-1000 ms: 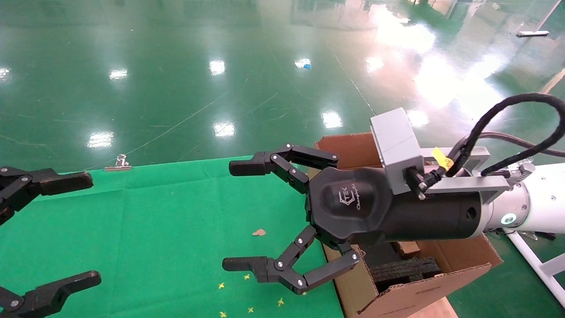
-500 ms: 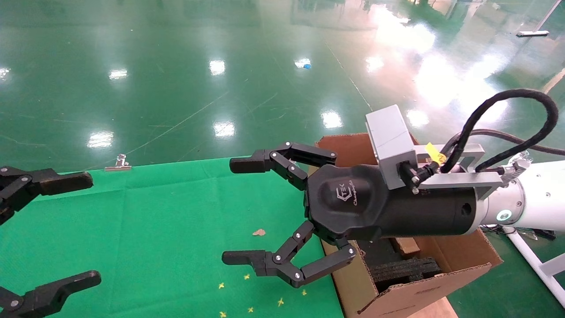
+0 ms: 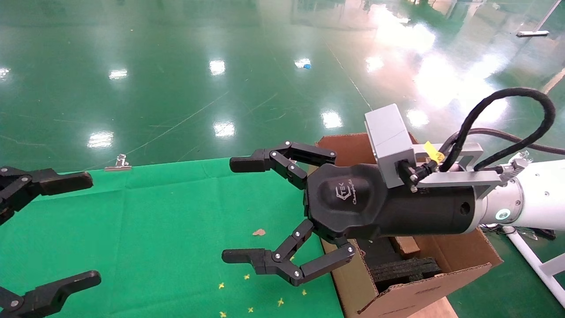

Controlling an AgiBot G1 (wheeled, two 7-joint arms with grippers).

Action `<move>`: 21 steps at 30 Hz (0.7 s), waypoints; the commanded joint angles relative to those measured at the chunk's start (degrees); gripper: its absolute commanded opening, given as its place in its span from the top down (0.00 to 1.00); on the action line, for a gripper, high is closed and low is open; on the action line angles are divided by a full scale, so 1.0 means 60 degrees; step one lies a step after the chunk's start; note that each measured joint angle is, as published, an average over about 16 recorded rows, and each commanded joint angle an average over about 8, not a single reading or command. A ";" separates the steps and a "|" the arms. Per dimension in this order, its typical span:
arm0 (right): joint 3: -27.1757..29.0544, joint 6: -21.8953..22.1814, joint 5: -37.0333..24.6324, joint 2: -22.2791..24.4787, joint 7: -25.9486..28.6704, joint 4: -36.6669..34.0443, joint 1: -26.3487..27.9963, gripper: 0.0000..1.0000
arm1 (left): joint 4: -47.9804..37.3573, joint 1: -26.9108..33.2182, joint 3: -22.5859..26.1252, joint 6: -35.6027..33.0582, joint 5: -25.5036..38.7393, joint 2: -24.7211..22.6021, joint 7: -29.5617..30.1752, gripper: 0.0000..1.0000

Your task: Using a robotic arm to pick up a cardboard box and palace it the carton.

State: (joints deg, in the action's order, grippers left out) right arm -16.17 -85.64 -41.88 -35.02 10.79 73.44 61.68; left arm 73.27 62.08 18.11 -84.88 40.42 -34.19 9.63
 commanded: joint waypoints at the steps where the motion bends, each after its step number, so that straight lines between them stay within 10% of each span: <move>1: -0.0005 0.0001 -0.0001 -0.0001 0.0002 -0.0004 0.0004 0.00 | 0.0000 0.0000 0.0000 0.0000 0.0000 0.0000 0.0000 0.00; 21: -0.0019 0.0011 -0.0010 -0.0006 0.0003 -0.0018 0.0016 0.00 | 0.0000 0.0000 0.0000 0.0000 0.0000 0.0000 0.0000 0.00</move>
State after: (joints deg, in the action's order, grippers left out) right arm -16.29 -85.57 -41.94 -35.06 10.81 73.33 61.78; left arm 73.27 62.08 18.10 -84.87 40.43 -34.19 9.63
